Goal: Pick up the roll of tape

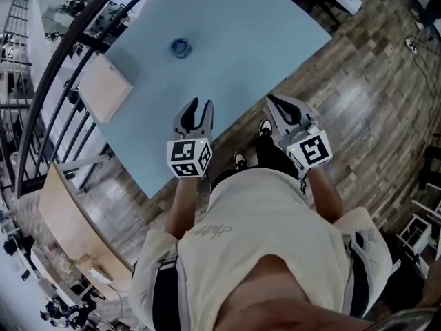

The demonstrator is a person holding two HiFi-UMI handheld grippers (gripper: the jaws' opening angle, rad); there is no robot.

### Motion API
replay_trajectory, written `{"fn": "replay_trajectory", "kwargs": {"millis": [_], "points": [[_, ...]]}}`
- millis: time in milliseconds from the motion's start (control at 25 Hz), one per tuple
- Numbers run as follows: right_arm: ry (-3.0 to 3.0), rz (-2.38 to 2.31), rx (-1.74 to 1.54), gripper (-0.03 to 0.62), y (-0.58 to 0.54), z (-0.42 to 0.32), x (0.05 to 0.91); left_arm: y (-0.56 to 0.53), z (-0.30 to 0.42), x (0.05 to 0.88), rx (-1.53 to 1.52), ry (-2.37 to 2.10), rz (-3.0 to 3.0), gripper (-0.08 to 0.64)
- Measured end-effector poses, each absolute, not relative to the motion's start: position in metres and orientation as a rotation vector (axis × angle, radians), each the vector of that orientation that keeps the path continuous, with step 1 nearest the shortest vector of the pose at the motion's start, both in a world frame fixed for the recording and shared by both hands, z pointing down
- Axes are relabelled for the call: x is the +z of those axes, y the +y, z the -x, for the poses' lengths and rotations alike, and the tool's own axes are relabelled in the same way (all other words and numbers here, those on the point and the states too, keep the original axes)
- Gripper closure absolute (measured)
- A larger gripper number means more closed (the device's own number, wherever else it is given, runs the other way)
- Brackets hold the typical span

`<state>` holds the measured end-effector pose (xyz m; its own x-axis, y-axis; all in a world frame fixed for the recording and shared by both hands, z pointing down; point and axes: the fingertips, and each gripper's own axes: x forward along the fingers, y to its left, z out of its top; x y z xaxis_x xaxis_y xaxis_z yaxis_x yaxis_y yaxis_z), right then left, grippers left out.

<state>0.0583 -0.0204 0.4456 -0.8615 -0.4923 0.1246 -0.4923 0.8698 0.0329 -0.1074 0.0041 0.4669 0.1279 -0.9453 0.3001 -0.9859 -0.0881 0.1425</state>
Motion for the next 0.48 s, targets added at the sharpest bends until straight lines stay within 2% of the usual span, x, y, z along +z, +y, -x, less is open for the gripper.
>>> {"fn": "replay_trajectory", "kwargs": {"millis": [480], "points": [[-2.971, -0.582, -0.026, 0.584, -0.124, -0.055, 0.444, -0.073, 0.086, 0.456, 0.166, -2.015, -2.019, 0.413]]}}
